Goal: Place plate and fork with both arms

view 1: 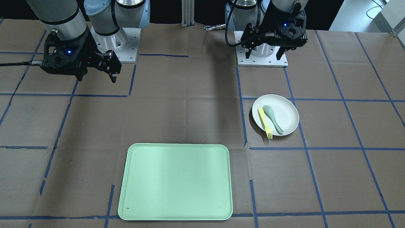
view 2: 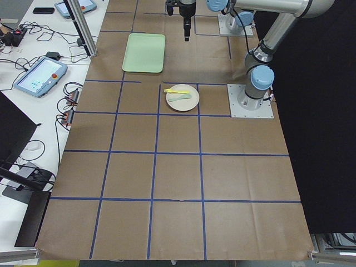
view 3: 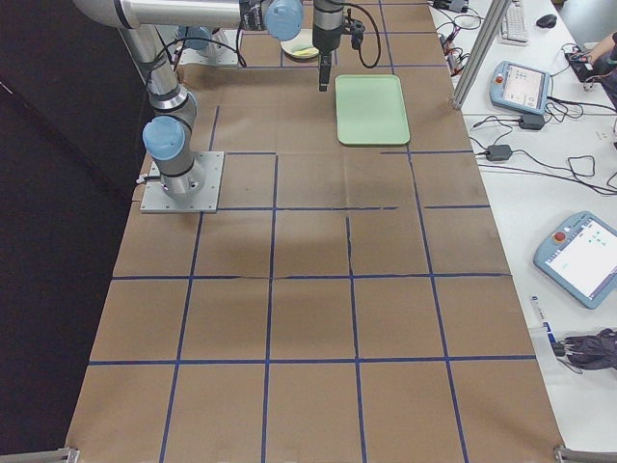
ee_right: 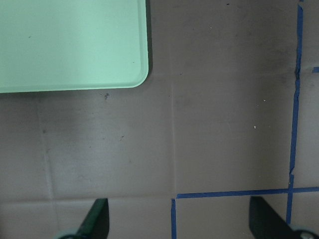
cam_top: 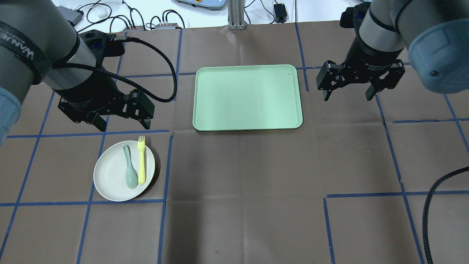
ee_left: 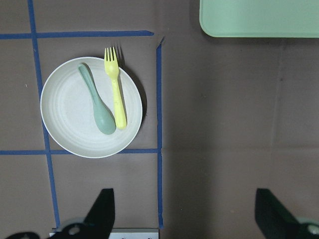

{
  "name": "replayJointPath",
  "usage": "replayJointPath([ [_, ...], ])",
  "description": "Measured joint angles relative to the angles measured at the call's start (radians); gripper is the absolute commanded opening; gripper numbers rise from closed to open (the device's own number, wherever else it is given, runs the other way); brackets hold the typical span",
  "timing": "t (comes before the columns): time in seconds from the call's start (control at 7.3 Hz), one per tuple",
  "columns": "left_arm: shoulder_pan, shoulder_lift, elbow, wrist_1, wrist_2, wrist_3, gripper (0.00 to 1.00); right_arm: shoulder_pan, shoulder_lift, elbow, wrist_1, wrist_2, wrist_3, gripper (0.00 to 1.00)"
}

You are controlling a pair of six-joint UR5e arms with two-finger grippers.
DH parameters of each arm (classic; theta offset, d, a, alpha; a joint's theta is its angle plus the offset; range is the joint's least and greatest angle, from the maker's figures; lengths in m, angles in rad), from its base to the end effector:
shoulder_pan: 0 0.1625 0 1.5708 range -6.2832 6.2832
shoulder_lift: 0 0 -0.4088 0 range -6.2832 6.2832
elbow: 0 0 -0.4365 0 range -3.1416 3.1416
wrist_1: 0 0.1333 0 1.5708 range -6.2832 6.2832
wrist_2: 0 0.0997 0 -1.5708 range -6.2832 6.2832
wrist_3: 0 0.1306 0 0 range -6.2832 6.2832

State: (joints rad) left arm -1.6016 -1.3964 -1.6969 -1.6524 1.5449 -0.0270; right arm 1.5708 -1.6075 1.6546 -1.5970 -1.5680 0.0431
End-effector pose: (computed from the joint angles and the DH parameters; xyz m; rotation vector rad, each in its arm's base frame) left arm -0.1508 -0.4559 0.4524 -0.0052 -3.1162 -0.0531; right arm 0.1337 -0.5180 0.4178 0.0677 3.1383 0.0329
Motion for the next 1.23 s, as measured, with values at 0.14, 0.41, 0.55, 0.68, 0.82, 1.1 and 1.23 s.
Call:
replayJointPath([
  [0.14,0.0,0.0,0.0,0.0,-0.001,0.0,1.0,0.0,0.0,0.0,0.0,0.0,0.0,1.0],
  [0.41,0.003,-0.001,-0.001,0.0,-0.001,-0.001,1.0,0.0,0.0,0.001,0.0,0.0,0.0,1.0],
  [0.55,0.005,-0.002,-0.001,-0.001,0.001,-0.001,1.0,0.0,0.0,0.001,0.0,0.0,-0.001,1.0],
  [0.68,0.005,-0.001,-0.001,-0.005,0.006,-0.002,1.0,0.0,0.0,0.001,0.0,0.0,-0.001,1.0],
  [0.82,0.005,0.0,-0.001,-0.011,0.01,-0.005,1.0,0.0,0.0,0.001,0.0,0.0,-0.001,1.0],
  [1.1,0.011,-0.002,-0.002,-0.014,0.013,-0.001,1.0,0.0,0.0,0.001,0.0,0.0,0.0,1.0],
  [1.23,0.024,-0.005,-0.009,-0.014,0.02,0.027,1.0,0.0,0.0,0.001,0.0,0.0,0.0,1.0],
])
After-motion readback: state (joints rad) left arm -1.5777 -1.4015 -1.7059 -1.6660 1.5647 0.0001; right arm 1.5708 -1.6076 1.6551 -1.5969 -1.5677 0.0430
